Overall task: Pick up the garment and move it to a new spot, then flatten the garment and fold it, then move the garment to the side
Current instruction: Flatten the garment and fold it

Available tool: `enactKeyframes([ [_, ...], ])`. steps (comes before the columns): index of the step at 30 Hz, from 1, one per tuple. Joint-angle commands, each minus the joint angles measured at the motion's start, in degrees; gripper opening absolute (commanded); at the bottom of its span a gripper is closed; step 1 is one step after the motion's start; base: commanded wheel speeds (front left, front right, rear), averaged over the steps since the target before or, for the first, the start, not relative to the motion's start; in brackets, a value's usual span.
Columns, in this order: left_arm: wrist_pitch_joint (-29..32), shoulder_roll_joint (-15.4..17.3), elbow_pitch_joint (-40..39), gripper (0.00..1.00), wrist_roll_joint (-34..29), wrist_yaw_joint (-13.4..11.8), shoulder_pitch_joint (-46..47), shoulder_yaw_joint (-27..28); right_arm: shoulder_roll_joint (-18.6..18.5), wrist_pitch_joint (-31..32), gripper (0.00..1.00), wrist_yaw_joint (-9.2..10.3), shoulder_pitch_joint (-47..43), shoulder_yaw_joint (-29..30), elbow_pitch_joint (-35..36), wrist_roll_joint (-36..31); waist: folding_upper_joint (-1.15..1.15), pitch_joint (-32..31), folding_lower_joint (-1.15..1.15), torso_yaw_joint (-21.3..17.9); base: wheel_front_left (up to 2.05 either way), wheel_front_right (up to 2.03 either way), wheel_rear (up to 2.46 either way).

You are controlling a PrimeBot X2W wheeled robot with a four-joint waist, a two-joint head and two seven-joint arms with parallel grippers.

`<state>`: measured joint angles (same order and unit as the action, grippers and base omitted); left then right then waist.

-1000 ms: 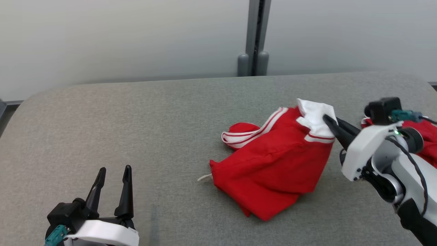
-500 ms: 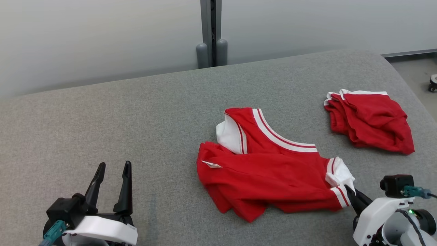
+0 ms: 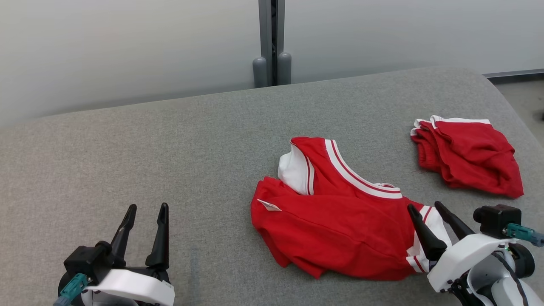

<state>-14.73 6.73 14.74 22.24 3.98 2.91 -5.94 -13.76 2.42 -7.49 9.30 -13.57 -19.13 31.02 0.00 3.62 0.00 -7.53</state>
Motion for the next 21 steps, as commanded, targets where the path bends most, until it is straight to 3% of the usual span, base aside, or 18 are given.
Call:
enactKeyframes([
  [1, -0.1, 0.2, 0.0, 1.0, 0.2, 0.0, 1.1, 0.0, -0.2, -0.2, 1.0, -0.01, -0.7, 0.8, 1.6, -0.7, 0.0, -0.2, 0.0, 0.2, 0.0, 0.0, 0.0],
  [13, 1.9, 0.8, -0.1, 1.0, 0.9, -0.1, 1.1, -0.9, 2.1, 0.5, 1.0, -0.01, -4.0, 3.4, 10.4, -4.5, 0.0, -1.1, 0.0, 0.8, 0.0, 0.0, 0.0],
  [21, 16.3, 3.5, 0.4, 1.0, 5.8, 3.0, 6.1, -7.1, 3.1, -0.9, 1.0, -0.01, -3.4, 4.4, 11.8, -6.0, 0.0, 0.8, 0.0, 0.6, 0.0, 0.0, 0.0],
])
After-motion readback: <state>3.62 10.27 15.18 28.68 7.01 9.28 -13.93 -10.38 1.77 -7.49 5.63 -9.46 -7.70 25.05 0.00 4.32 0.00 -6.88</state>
